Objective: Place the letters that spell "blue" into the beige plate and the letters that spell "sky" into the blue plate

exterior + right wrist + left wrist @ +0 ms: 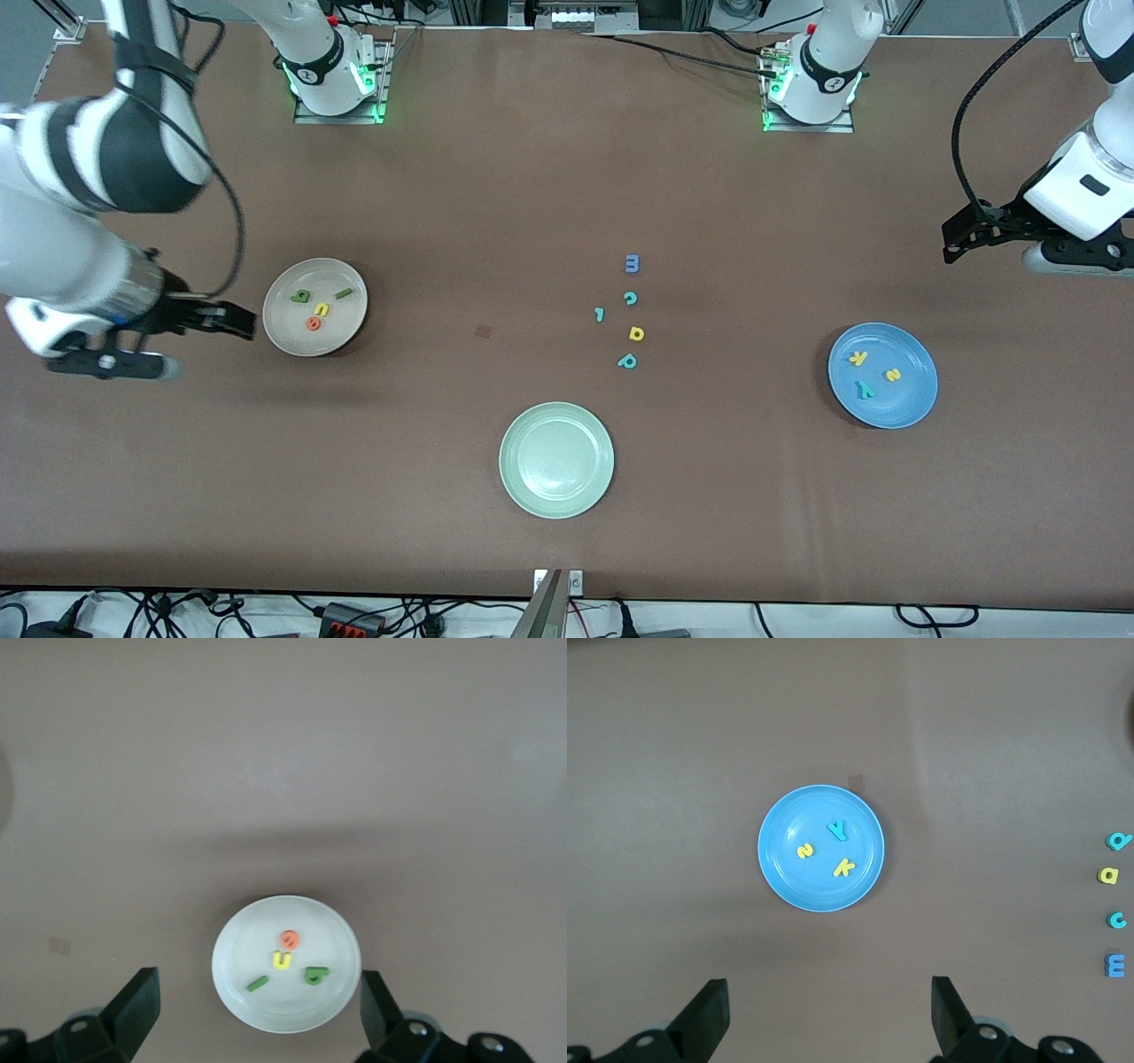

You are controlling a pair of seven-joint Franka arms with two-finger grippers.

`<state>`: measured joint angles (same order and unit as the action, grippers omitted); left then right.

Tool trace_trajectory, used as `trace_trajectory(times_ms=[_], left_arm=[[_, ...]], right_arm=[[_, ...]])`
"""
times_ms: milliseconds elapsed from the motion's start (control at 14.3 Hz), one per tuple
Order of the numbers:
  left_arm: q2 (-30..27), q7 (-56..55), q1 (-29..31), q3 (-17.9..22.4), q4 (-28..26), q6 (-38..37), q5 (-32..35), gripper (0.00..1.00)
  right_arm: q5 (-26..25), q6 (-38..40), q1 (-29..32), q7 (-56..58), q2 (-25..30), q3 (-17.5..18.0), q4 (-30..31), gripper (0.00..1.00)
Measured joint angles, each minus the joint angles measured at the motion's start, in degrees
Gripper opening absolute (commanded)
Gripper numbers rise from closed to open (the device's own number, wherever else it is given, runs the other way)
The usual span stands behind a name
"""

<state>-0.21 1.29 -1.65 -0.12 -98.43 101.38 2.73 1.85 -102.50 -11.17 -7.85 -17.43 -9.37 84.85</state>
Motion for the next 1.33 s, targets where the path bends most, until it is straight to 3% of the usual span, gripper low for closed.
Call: trace_trajectory(times_ms=[280,490,911,1121,1331], left_arm=[[0.0,0.0,0.0,0.0,0.0,0.0,0.0,1.0],[0.0,0.0,0.0,0.0,0.0,0.0,0.0,1.0],[0.0,0.0,0.0,0.0,0.0,0.0,0.0,1.0],[0.0,0.0,0.0,0.0,0.0,-0.1,0.0,1.0],[0.0,0.0,0.0,0.0,0.0,-0.1,0.0,1.0]], right_arm=[[-0.1,5.0,6.8,2.0,4.2,0.8,-0.8,1.0],[-0.1,11.4,9.9,5.2,4.7,1.1,-5.2,1.0],[-0.2,13.4,14.9,5.7,6.0,7.4,-6.8,1.0],[-0.5,14.2,15.0,5.7,7.0,7.7,-5.4,1.0],[-1.5,11.4,15.2,5.7,10.3,7.7,0.4,1.0]])
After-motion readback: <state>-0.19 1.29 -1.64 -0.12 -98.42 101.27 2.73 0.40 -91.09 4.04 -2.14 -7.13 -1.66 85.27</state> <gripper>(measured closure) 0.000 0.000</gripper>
